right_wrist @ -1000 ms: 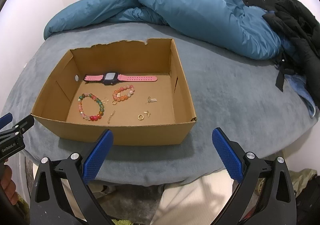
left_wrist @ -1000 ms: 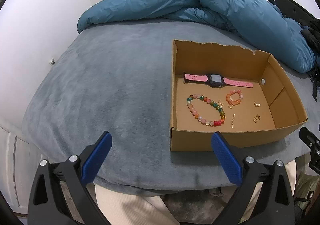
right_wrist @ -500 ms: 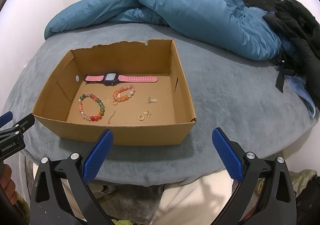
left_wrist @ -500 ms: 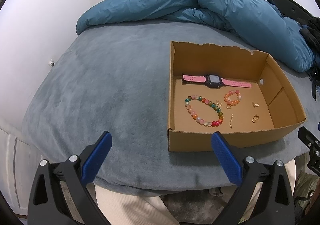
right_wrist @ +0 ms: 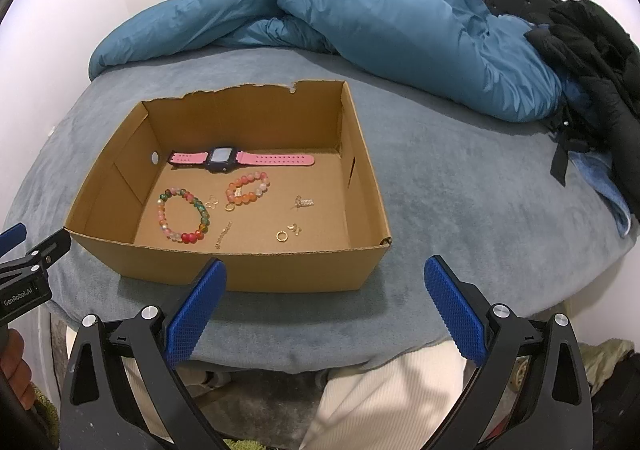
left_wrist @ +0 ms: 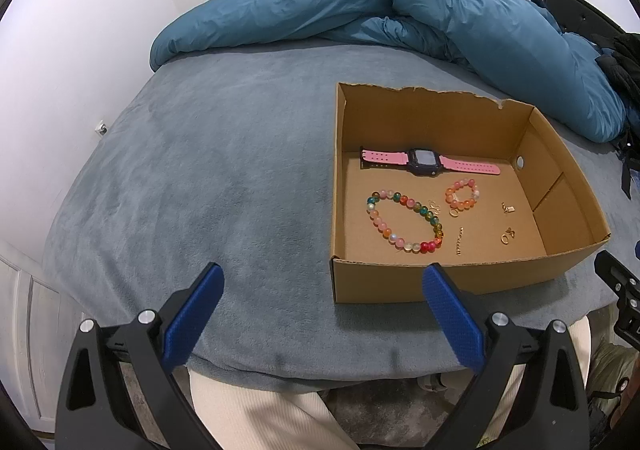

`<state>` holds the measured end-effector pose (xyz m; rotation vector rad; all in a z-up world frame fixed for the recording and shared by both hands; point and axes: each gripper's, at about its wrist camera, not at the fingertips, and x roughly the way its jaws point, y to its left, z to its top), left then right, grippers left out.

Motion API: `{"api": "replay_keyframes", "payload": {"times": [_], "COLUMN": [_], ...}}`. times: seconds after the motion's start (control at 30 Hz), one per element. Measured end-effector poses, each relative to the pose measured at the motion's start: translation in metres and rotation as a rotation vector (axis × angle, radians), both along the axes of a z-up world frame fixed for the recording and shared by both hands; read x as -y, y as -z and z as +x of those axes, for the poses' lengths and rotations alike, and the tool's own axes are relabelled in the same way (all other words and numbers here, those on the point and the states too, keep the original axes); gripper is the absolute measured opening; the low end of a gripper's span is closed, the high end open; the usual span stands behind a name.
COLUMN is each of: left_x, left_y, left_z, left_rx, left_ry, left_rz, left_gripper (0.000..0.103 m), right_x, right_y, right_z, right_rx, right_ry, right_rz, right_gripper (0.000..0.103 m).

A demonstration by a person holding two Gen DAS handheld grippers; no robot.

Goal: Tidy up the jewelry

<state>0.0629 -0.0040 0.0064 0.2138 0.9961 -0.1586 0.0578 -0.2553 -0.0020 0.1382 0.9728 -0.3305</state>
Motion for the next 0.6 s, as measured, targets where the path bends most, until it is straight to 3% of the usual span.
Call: {"api": "replay_keyframes", "payload": {"times": [0.6], "left_x": [-0.0005], "left_y": [-0.0001], "left_z": [-0.0001], "left_rx": [0.0], "left_ry": [0.0], "left_rz": [0.0], "left_gripper": [0.097], "right_x": [-0.0028], "right_y": [-0.002], "right_z": [0.0013], "right_rx": [0.001], "right_ry": [0.002], "right_rz": [-0.001], "right_gripper": [0.095]}}
